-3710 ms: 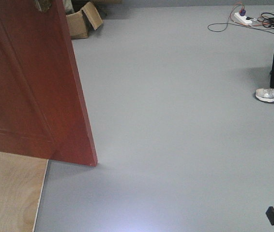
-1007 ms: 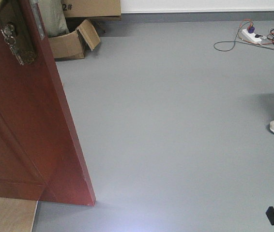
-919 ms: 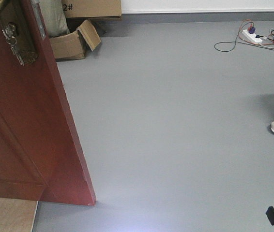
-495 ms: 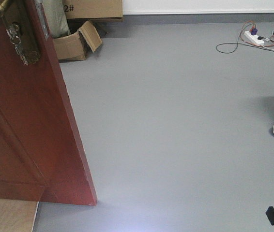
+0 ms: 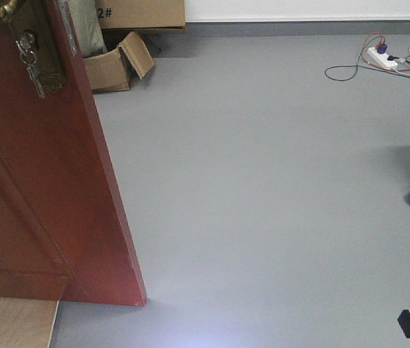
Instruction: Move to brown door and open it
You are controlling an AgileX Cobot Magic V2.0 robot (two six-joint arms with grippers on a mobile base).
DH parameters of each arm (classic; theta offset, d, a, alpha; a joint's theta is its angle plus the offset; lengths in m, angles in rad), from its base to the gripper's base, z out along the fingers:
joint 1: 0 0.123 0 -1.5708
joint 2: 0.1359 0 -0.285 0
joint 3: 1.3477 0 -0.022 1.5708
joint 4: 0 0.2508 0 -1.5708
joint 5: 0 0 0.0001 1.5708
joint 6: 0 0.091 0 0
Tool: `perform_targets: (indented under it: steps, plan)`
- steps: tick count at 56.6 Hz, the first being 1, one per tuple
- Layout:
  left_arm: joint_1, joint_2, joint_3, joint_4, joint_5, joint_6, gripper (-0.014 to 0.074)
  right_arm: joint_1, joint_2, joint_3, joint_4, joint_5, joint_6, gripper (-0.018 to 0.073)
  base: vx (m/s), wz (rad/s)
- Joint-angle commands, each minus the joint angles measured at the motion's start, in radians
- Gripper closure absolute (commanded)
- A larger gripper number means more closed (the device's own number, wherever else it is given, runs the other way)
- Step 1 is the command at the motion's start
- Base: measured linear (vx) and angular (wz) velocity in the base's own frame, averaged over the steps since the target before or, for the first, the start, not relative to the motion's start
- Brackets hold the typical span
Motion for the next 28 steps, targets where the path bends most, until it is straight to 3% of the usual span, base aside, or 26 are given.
perform_targets:
  steps: [1,22,28]
  plan:
    - [-0.003,-0.025,-0.032,0.004,-0.073,-0.001,0.0603,0.002,-0.011,0.004,-0.006,-0.082,-0.005,0.0559,0.0,0.0]
    - [-0.002,-0.018,-0.018,0.003,-0.085,-0.001,0.0603,0.002,-0.011,0.004,-0.006,-0.082,-0.005,0.0559,0.0,0.0]
    - [-0.009,-0.068,0.04,0.078,-0.076,0.0,0.0603,0.002,-0.011,0.004,-0.006,-0.082,-0.005,0.0559,0.0,0.0]
